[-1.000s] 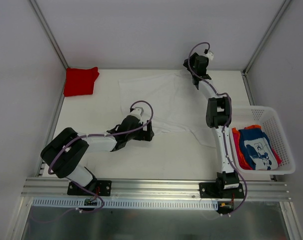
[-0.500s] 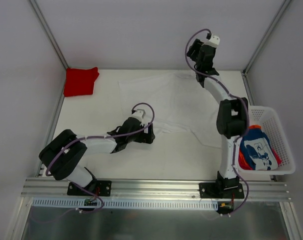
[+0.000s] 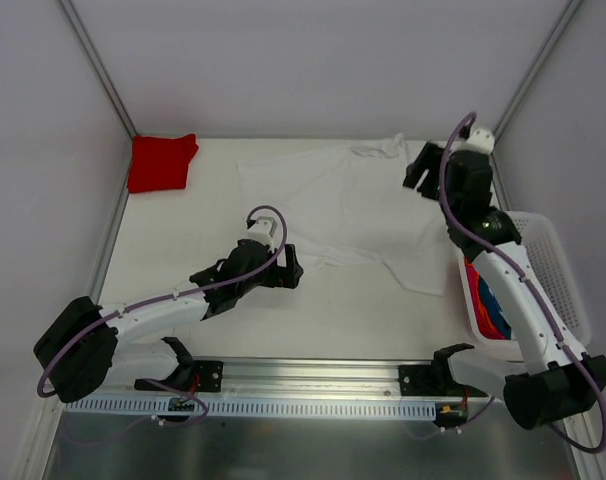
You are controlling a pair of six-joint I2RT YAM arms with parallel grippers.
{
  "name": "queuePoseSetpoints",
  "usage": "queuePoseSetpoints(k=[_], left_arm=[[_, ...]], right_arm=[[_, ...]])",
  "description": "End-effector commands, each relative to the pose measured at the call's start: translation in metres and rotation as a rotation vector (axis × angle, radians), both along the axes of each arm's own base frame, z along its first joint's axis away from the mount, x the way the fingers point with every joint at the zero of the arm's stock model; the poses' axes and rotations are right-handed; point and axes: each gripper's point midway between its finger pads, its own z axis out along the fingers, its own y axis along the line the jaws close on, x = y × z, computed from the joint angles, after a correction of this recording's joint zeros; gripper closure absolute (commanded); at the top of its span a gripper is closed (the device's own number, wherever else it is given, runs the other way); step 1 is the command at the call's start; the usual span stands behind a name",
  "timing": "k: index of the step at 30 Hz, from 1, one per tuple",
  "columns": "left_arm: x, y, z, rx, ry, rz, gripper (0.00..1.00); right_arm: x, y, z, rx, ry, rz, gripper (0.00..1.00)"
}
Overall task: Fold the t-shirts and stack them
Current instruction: Flatten the tshirt out
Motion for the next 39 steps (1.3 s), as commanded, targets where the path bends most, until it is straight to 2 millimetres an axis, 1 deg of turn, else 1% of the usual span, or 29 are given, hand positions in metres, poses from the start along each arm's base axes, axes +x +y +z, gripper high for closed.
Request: queuePoseSetpoints(k=[1, 2, 3, 4, 5, 7, 8, 11, 13, 16, 17, 18, 19, 23, 24, 25, 26, 27, 28, 29, 30, 31, 32, 33, 34, 35, 37, 38, 39], left_arm=[[0.004, 0.012, 0.002, 0.066, -0.006, 0.051, 0.01], [0.006, 0.015, -0.001, 0.076, -0.003, 0.073, 0.01], [0.007, 0.017, -0.003, 0.082, -0.001, 0.084, 0.02], [0.008, 0.019, -0.005, 0.089, 0.001, 0.098, 0.02], [0.011, 0.019, -0.009, 0.107, 0.004, 0.109, 0.02], [0.015, 0.016, -0.010, 0.115, 0.011, 0.119, 0.01], [0.015, 0.013, -0.019, 0.129, 0.038, 0.107, 0.01], [0.017, 0.002, -0.023, 0.119, 0.069, 0.093, 0.01], [0.017, -0.003, -0.022, 0.104, 0.074, 0.081, 0.01], [0.017, -0.003, -0.020, 0.096, 0.067, 0.082, 0.02], [0.017, -0.001, -0.018, 0.097, 0.058, 0.085, 0.04], [0.018, 0.001, -0.018, 0.104, 0.051, 0.093, 0.05], [0.019, 0.003, -0.017, 0.104, 0.043, 0.097, 0.05], [0.030, 0.007, -0.003, 0.122, -0.025, 0.124, 0.09], [0.034, 0.007, 0.001, 0.125, -0.047, 0.129, 0.10], [0.044, 0.007, 0.010, 0.119, -0.097, 0.137, 0.15], [0.050, 0.006, 0.013, 0.110, -0.120, 0.141, 0.22], [0.055, 0.005, 0.015, 0.095, -0.133, 0.138, 0.38], [0.058, 0.000, 0.011, 0.076, -0.116, 0.115, 0.50], [0.072, 0.003, 0.014, 0.035, -0.124, 0.138, 0.61], [0.080, 0.001, 0.016, -0.001, -0.116, 0.139, 0.85], [0.102, -0.007, -0.002, -0.128, -0.004, 0.106, 0.99], [0.102, -0.008, -0.002, -0.139, 0.004, 0.113, 0.99], [0.108, -0.008, -0.003, -0.161, 0.016, 0.109, 1.00], [0.116, -0.011, 0.003, -0.173, 0.004, 0.113, 1.00], [0.116, -0.014, -0.006, -0.169, 0.028, 0.096, 1.00], [0.125, -0.021, -0.004, -0.184, 0.027, 0.080, 1.00], [0.127, -0.023, -0.014, -0.179, 0.052, 0.071, 1.00], [0.131, -0.029, -0.011, -0.207, 0.062, 0.041, 1.00]], right_arm=[[-0.063, 0.010, -0.118, -0.006, 0.308, 0.078, 0.27], [-0.073, 0.012, -0.129, 0.004, 0.326, 0.088, 0.35], [-0.087, 0.017, -0.154, 0.010, 0.371, 0.117, 0.56], [-0.099, 0.022, -0.161, 0.027, 0.382, 0.148, 0.57], [-0.106, 0.022, -0.172, 0.029, 0.415, 0.146, 0.55], [-0.124, 0.021, -0.200, 0.020, 0.520, 0.138, 0.38], [-0.129, 0.022, -0.213, 0.001, 0.577, 0.138, 0.35], [-0.137, 0.016, -0.236, -0.036, 0.652, 0.112, 0.34], [-0.134, 0.019, -0.239, -0.030, 0.638, 0.122, 0.35], [-0.129, 0.020, -0.246, -0.042, 0.621, 0.128, 0.68], [-0.123, 0.021, -0.248, -0.054, 0.621, 0.125, 0.87], [-0.117, 0.019, -0.250, -0.074, 0.619, 0.115, 0.93], [-0.112, 0.019, -0.251, -0.092, 0.619, 0.111, 0.98], [-0.075, 0.019, -0.259, -0.176, 0.677, 0.098, 0.99], [-0.059, 0.025, -0.252, -0.168, 0.662, 0.115, 1.00], [-0.053, 0.026, -0.270, -0.175, 0.722, 0.116, 0.99], [-0.044, 0.022, -0.274, -0.167, 0.739, 0.106, 1.00], [-0.030, 0.028, -0.269, -0.140, 0.731, 0.124, 1.00], [-0.025, 0.029, -0.281, -0.129, 0.770, 0.125, 1.00], [-0.017, 0.024, -0.281, -0.105, 0.772, 0.116, 1.00], [-0.005, 0.029, -0.273, -0.076, 0.753, 0.134, 0.99], [0.013, 0.027, -0.276, -0.024, 0.782, 0.148, 0.99], [0.013, 0.027, -0.276, -0.018, 0.782, 0.145, 0.99], [0.016, 0.016, -0.284, -0.005, 0.809, 0.117, 1.00], [0.017, 0.021, -0.284, 0.036, 0.817, 0.147, 1.00], [0.017, 0.015, -0.287, 0.051, 0.825, 0.129, 0.99], [0.019, 0.003, -0.289, 0.063, 0.827, 0.099, 0.99], [0.018, -0.005, -0.292, 0.077, 0.836, 0.082, 0.99], [0.018, -0.003, -0.294, 0.109, 0.844, 0.104, 0.99]])
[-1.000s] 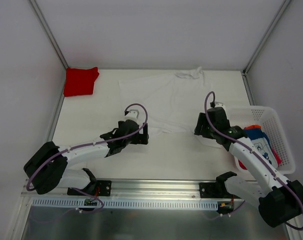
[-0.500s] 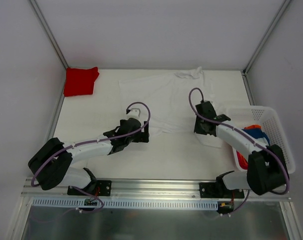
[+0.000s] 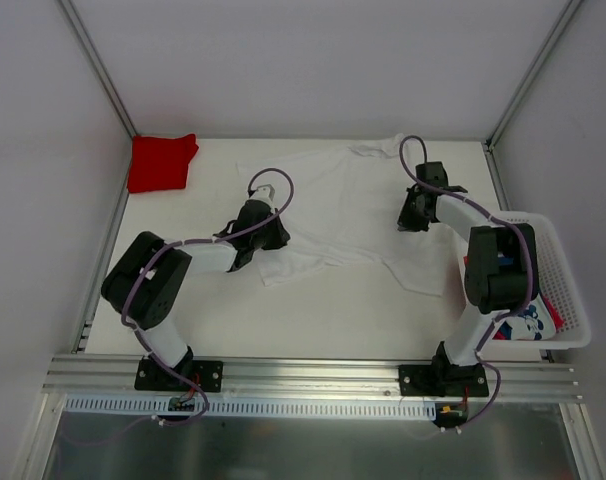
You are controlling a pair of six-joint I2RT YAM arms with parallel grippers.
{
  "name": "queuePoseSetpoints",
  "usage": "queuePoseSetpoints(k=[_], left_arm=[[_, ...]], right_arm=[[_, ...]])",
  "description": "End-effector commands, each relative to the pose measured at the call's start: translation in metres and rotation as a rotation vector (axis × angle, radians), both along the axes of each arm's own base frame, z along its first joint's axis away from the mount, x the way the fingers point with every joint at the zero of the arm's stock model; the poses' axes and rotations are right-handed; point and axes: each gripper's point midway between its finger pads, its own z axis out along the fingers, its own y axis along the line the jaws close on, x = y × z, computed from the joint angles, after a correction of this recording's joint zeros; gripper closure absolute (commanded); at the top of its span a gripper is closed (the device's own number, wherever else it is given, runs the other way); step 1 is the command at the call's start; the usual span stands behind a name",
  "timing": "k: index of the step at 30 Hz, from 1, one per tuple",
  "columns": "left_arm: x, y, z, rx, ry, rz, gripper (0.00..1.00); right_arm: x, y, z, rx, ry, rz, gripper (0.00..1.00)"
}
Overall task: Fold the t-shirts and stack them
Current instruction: Flatten the tshirt out
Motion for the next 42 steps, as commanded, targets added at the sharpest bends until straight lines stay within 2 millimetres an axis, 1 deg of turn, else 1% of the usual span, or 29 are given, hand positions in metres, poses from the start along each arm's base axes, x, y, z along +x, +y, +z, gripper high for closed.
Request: queuePoseSetpoints(k=[1, 2, 4, 7, 10, 12, 13, 15, 16, 17, 18, 19, 21, 23, 24, 25, 26, 28, 29, 31, 32, 33, 34, 36, 37, 38, 39, 40, 42], left_arm=[[0.014, -0.039, 0.018, -0.153, -0.004, -0.123, 1.00], [0.014, -0.041, 0.016, -0.172, 0.011, -0.135, 1.00], [0.013, -0.047, 0.012, -0.213, 0.036, -0.164, 1.00], [0.009, -0.047, 0.006, -0.211, 0.061, -0.175, 1.00], [-0.001, -0.042, -0.003, -0.171, 0.112, -0.185, 1.00], [-0.011, -0.032, -0.016, -0.132, 0.165, -0.164, 1.00], [-0.015, -0.029, -0.015, -0.124, 0.171, -0.158, 1.00], [-0.028, -0.020, -0.027, -0.104, 0.216, -0.144, 1.00], [-0.033, -0.018, -0.026, -0.109, 0.225, -0.137, 1.00], [-0.038, -0.017, -0.029, -0.109, 0.237, -0.135, 1.00], [-0.048, -0.012, -0.037, -0.102, 0.265, -0.131, 1.00], [-0.054, -0.010, -0.038, -0.101, 0.276, -0.124, 1.00], [-0.069, -0.003, -0.050, -0.078, 0.313, -0.113, 1.00], [-0.080, 0.000, -0.054, -0.069, 0.330, -0.109, 1.00], [-0.092, 0.001, -0.060, -0.057, 0.347, -0.112, 1.00], [-0.102, 0.005, -0.066, -0.041, 0.368, -0.110, 1.00], [-0.103, 0.004, -0.065, -0.039, 0.366, -0.109, 1.00], [-0.120, 0.013, -0.071, -0.009, 0.403, -0.091, 1.00], [-0.125, 0.016, -0.072, 0.001, 0.415, -0.086, 1.00], [-0.132, 0.024, -0.069, 0.017, 0.430, -0.060, 1.00], [-0.141, 0.030, -0.065, 0.033, 0.452, -0.054, 1.00], [-0.144, 0.035, -0.063, 0.045, 0.458, -0.045, 1.00], [-0.154, 0.044, -0.064, 0.076, 0.488, -0.030, 1.00], [-0.164, 0.053, -0.054, 0.075, 0.479, -0.017, 1.00], [-0.176, 0.064, -0.057, 0.106, 0.508, 0.001, 1.00], [-0.176, 0.066, -0.045, 0.093, 0.474, 0.001, 1.00], [-0.178, 0.070, -0.041, 0.099, 0.464, 0.010, 1.00], [-0.179, 0.077, -0.039, 0.115, 0.451, 0.032, 1.00], [-0.182, 0.087, -0.026, 0.126, 0.411, 0.046, 1.00]], right_arm=[[0.001, 0.002, 0.002, 0.112, 0.019, 0.013, 0.99], [0.001, -0.002, -0.001, 0.145, 0.026, -0.003, 0.99], [0.004, 0.007, -0.003, 0.258, 0.033, -0.010, 0.99], [0.003, 0.008, -0.011, 0.290, 0.053, -0.023, 0.99], [-0.006, 0.018, -0.021, 0.315, 0.095, -0.013, 1.00], [-0.014, 0.023, -0.025, 0.300, 0.104, -0.007, 0.99], [-0.017, 0.028, -0.023, 0.291, 0.101, 0.003, 1.00], [-0.024, 0.029, -0.024, 0.272, 0.108, 0.006, 0.99], [-0.032, 0.032, -0.027, 0.283, 0.126, 0.010, 1.00], [-0.036, 0.038, -0.023, 0.297, 0.123, 0.022, 1.00], [-0.042, 0.041, -0.024, 0.299, 0.132, 0.027, 1.00], [-0.055, 0.045, -0.030, 0.291, 0.159, 0.032, 0.99], [-0.066, 0.048, -0.027, 0.280, 0.157, 0.034, 1.00], [-0.090, 0.056, -0.035, 0.277, 0.190, 0.044, 0.99], [-0.096, 0.058, -0.032, 0.275, 0.175, 0.048, 0.99], [-0.111, 0.062, -0.035, 0.259, 0.180, 0.056, 0.99], [-0.121, 0.062, -0.042, 0.242, 0.202, 0.058, 0.99], [-0.135, 0.067, -0.040, 0.224, 0.195, 0.077, 0.99], [-0.148, 0.063, -0.047, 0.205, 0.216, 0.073, 1.00], [-0.157, 0.059, -0.044, 0.176, 0.198, 0.062, 0.99], [-0.168, 0.052, -0.049, 0.149, 0.218, 0.044, 0.99], [-0.172, 0.052, -0.043, 0.144, 0.197, 0.050, 0.99], [-0.178, 0.049, -0.042, 0.132, 0.202, 0.044, 1.00], [-0.189, 0.039, -0.043, 0.104, 0.196, 0.019, 0.99], [-0.191, 0.034, -0.035, 0.089, 0.165, 0.010, 0.99], [-0.195, 0.028, -0.034, 0.071, 0.162, 0.001, 1.00], [-0.200, 0.024, -0.027, 0.061, 0.150, -0.003, 0.99], [-0.199, 0.013, -0.025, 0.013, 0.127, -0.029, 0.99], [-0.206, 0.008, -0.022, 0.001, 0.121, -0.035, 0.99]])
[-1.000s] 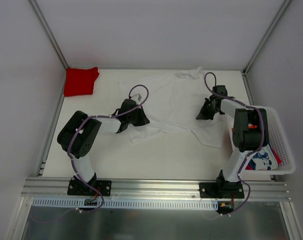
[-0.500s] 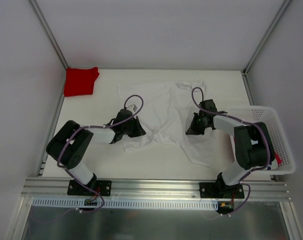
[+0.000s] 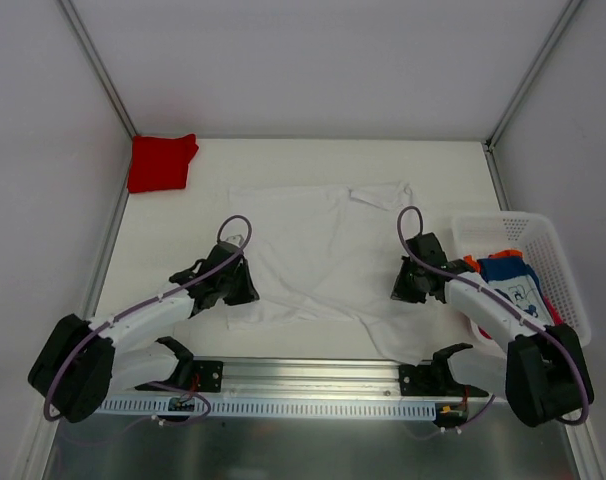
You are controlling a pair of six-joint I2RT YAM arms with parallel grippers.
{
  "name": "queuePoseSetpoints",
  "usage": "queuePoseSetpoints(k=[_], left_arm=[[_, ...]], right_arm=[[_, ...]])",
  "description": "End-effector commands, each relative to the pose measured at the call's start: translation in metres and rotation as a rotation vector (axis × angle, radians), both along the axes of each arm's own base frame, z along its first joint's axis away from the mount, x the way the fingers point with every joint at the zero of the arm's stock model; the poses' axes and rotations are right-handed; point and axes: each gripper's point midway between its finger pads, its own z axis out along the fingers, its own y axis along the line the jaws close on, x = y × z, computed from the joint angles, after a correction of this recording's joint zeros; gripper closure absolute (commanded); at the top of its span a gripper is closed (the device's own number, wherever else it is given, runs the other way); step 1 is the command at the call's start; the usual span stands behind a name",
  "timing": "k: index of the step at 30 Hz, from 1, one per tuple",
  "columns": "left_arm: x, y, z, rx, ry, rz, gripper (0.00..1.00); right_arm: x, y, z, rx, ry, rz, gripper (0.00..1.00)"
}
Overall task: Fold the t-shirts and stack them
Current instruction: Flatten the tshirt out
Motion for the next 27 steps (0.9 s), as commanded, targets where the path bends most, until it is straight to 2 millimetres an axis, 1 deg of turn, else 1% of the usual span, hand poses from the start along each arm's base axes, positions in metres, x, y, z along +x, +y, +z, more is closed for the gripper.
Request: queuePoseSetpoints(k=[1, 2, 7, 10, 11, 12, 13, 14, 15, 16, 17, 18, 19, 20, 21, 22, 23, 24, 25, 26, 27], left_arm=[[-0.018, 0.031, 0.005, 0.105, 0.006, 0.041, 1.00], [-0.019, 0.032, 0.010, 0.104, -0.013, 0.033, 1.00], [-0.016, 0.037, 0.022, 0.103, -0.069, 0.047, 1.00], [-0.011, 0.032, 0.044, 0.053, -0.153, 0.044, 1.00], [-0.010, 0.030, 0.048, 0.049, -0.174, 0.035, 1.00], [-0.008, 0.028, 0.057, 0.037, -0.203, 0.035, 1.00], [-0.005, 0.027, 0.066, 0.023, -0.234, 0.035, 1.00], [-0.002, 0.027, 0.071, 0.024, -0.253, 0.039, 1.00], [0.004, 0.024, 0.084, 0.014, -0.284, 0.039, 1.00], [0.007, 0.024, 0.087, 0.034, -0.297, 0.020, 0.87], [0.011, 0.023, 0.094, 0.041, -0.312, 0.011, 0.68], [0.019, 0.019, 0.105, 0.055, -0.338, -0.018, 0.50], [0.022, 0.017, 0.111, 0.060, -0.353, -0.031, 0.38], [0.025, 0.016, 0.116, 0.068, -0.368, -0.041, 0.15], [0.029, 0.016, 0.125, 0.070, -0.391, -0.042, 0.09], [0.031, 0.017, 0.127, 0.084, -0.410, -0.052, 0.06], [0.033, 0.019, 0.130, 0.092, -0.422, -0.047, 0.04], [0.033, 0.020, 0.131, 0.094, -0.430, -0.044, 0.04], [0.032, 0.021, 0.133, 0.084, -0.442, -0.039, 0.03], [0.032, 0.021, 0.134, 0.078, -0.447, -0.036, 0.03], [0.029, 0.023, 0.127, 0.083, -0.438, -0.038, 0.03]], right_arm=[[-0.012, -0.024, 0.008, -0.096, -0.019, -0.059, 1.00], [-0.013, -0.025, 0.009, -0.096, -0.021, -0.056, 0.99], [-0.017, -0.019, 0.016, -0.057, -0.030, -0.038, 0.99], [-0.017, -0.016, 0.022, -0.031, -0.055, -0.027, 0.99], [-0.015, -0.015, 0.029, -0.020, -0.083, -0.026, 0.92], [-0.012, -0.013, 0.035, -0.012, -0.105, -0.024, 0.82], [-0.007, -0.012, 0.042, -0.007, -0.134, -0.017, 0.54], [-0.001, -0.011, 0.048, -0.004, -0.162, -0.010, 0.39], [0.005, -0.009, 0.055, -0.001, -0.186, 0.000, 0.22], [0.020, -0.004, 0.075, 0.010, -0.237, 0.010, 0.02], [0.028, -0.002, 0.078, -0.010, -0.234, 0.039, 0.00], [0.037, 0.001, 0.086, -0.013, -0.247, 0.058, 0.01], [0.046, 0.004, 0.093, -0.013, -0.254, 0.073, 0.01], [0.067, 0.007, 0.116, -0.006, -0.303, 0.085, 0.00], [0.075, 0.023, 0.111, 0.056, -0.245, 0.135, 0.01], [0.089, 0.024, 0.115, 0.084, -0.245, 0.132, 0.01], [0.111, 0.034, 0.119, 0.134, -0.233, 0.149, 0.01], [0.124, 0.035, 0.119, 0.145, -0.229, 0.146, 0.00], [0.139, 0.031, 0.119, 0.145, -0.227, 0.135, 0.01], [0.162, 0.032, 0.136, 0.141, -0.265, 0.141, 0.01], [0.174, 0.031, 0.115, 0.122, -0.203, 0.135, 0.01]])
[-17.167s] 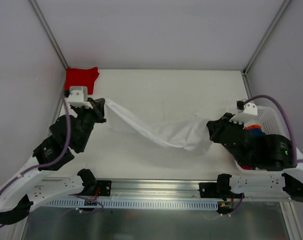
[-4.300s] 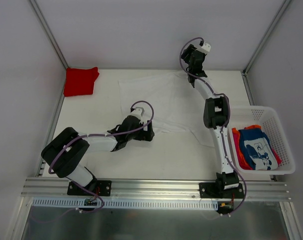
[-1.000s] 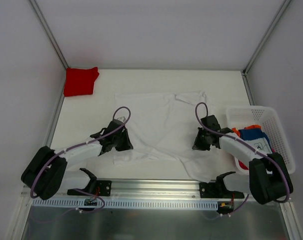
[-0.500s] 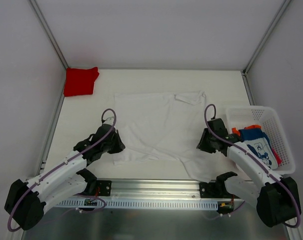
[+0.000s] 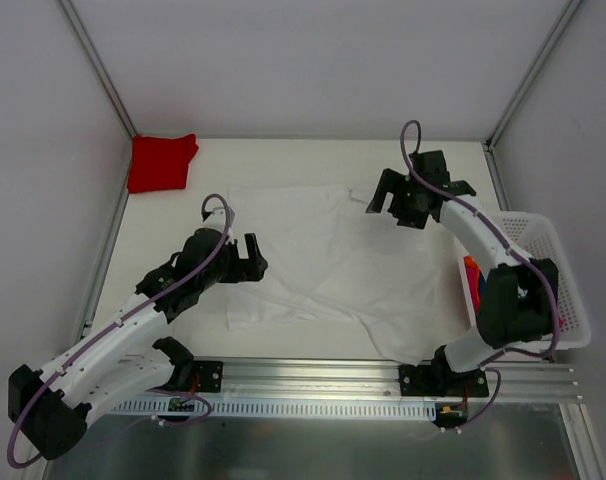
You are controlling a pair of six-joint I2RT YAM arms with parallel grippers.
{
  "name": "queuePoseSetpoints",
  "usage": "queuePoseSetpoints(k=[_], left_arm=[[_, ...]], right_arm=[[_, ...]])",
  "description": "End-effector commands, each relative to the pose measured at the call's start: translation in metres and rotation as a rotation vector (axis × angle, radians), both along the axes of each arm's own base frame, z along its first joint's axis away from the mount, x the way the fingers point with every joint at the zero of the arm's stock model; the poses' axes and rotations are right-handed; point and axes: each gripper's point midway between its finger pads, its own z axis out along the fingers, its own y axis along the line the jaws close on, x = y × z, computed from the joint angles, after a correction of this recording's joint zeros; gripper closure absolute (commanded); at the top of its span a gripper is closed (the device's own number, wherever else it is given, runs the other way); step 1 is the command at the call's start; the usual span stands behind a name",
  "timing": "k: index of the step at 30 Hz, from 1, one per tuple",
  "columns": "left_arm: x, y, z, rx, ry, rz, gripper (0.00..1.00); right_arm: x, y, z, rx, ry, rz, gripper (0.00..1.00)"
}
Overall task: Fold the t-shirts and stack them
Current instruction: Flatten the tshirt out
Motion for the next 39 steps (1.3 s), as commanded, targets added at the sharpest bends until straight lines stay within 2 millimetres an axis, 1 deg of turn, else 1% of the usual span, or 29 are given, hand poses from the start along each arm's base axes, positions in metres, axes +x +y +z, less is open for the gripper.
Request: queuePoseSetpoints(k=[1, 2, 3, 4, 5, 6, 7, 8, 9, 10, 11, 12, 13, 14, 17, 18, 21, 25, 27, 28, 30, 33, 34, 35, 36, 39], left_arm=[[0.000, 0.007, 0.005, 0.028, -0.054, -0.001, 0.03], [-0.001, 0.008, 0.002, 0.029, -0.053, 0.000, 0.03], [-0.004, 0.010, -0.004, 0.031, -0.044, 0.000, 0.04], [-0.007, 0.010, -0.002, 0.013, -0.050, -0.001, 0.03], [-0.009, 0.010, -0.003, 0.005, -0.049, -0.003, 0.03], [-0.012, 0.011, -0.008, 0.000, -0.041, -0.002, 0.04], [-0.015, 0.011, -0.006, -0.014, -0.054, -0.004, 0.04], [-0.017, 0.010, -0.007, -0.021, -0.054, -0.010, 0.04], [-0.021, 0.011, -0.009, -0.034, -0.056, -0.008, 0.04], [-0.023, 0.010, -0.009, -0.044, -0.058, -0.014, 0.04], [-0.026, 0.009, -0.011, -0.050, -0.055, -0.023, 0.04], [-0.029, 0.010, -0.012, -0.058, -0.059, -0.024, 0.04], [-0.030, 0.009, -0.013, -0.060, -0.062, -0.028, 0.04], [-0.033, 0.009, -0.015, -0.055, -0.065, -0.035, 0.04], [-0.034, 0.008, -0.013, -0.053, -0.080, -0.043, 0.04], [-0.034, 0.008, -0.014, -0.051, -0.080, -0.042, 0.04], [-0.033, 0.006, -0.017, -0.033, -0.062, -0.049, 0.04], [-0.032, 0.005, -0.019, -0.023, -0.052, -0.052, 0.04], [-0.032, 0.005, -0.019, -0.021, -0.053, -0.051, 0.04], [-0.032, 0.006, -0.019, -0.020, -0.053, -0.050, 0.04], [-0.031, 0.006, -0.018, -0.021, -0.057, -0.048, 0.04], [-0.032, 0.006, -0.020, -0.018, -0.052, -0.049, 0.04], [-0.032, 0.006, -0.020, -0.018, -0.053, -0.050, 0.04], [-0.032, 0.006, -0.021, -0.016, -0.049, -0.049, 0.04], [-0.032, 0.006, -0.021, -0.016, -0.051, -0.049, 0.04], [-0.032, 0.007, -0.022, -0.011, -0.049, -0.048, 0.04]], right_arm=[[0.043, 0.003, -0.005, 0.019, 0.027, 0.057, 0.00], [0.053, 0.004, -0.007, 0.022, 0.032, 0.060, 0.01], [0.071, 0.006, 0.002, 0.021, 0.000, 0.062, 0.01], [0.081, 0.003, -0.018, 0.011, 0.040, 0.052, 0.00], [0.089, 0.000, -0.022, 0.004, 0.049, 0.040, 0.00], [0.105, -0.002, -0.016, 0.000, 0.021, 0.026, 0.00], [0.113, -0.008, -0.032, -0.003, 0.052, 0.013, 0.01], [0.121, -0.012, -0.036, -0.002, 0.055, -0.003, 0.01], [0.133, -0.013, -0.031, 0.020, 0.038, -0.011, 0.00], [0.140, -0.021, -0.034, 0.034, 0.045, -0.034, 0.00], [0.146, -0.024, -0.047, 0.037, 0.068, -0.046, 0.00], [0.151, -0.028, -0.048, 0.039, 0.066, -0.060, 0.01], [0.160, -0.034, -0.044, 0.040, 0.048, -0.073, 0.00], [0.163, -0.040, -0.047, 0.025, 0.051, -0.089, 0.01], [0.166, -0.055, -0.040, -0.017, 0.036, -0.119, 0.01], [0.167, -0.065, -0.038, -0.060, 0.029, -0.145, 0.00], [0.167, -0.075, -0.034, -0.089, 0.015, -0.153, 0.00], [0.164, -0.083, -0.039, -0.090, 0.031, -0.169, 0.01], [0.161, -0.082, -0.049, -0.082, 0.045, -0.174, 0.00], [0.164, -0.080, -0.051, -0.071, 0.033, -0.175, 0.00], [0.160, -0.075, -0.064, -0.046, 0.050, -0.175, 0.01], [0.162, -0.068, -0.075, -0.020, 0.056, -0.180, 0.02], [0.162, -0.065, -0.079, -0.011, 0.055, -0.178, 0.05], [0.162, -0.062, -0.085, -0.006, 0.066, -0.176, 0.07], [0.161, -0.059, -0.089, 0.000, 0.075, -0.172, 0.12], [0.162, -0.052, -0.095, 0.015, 0.078, -0.165, 0.19]])
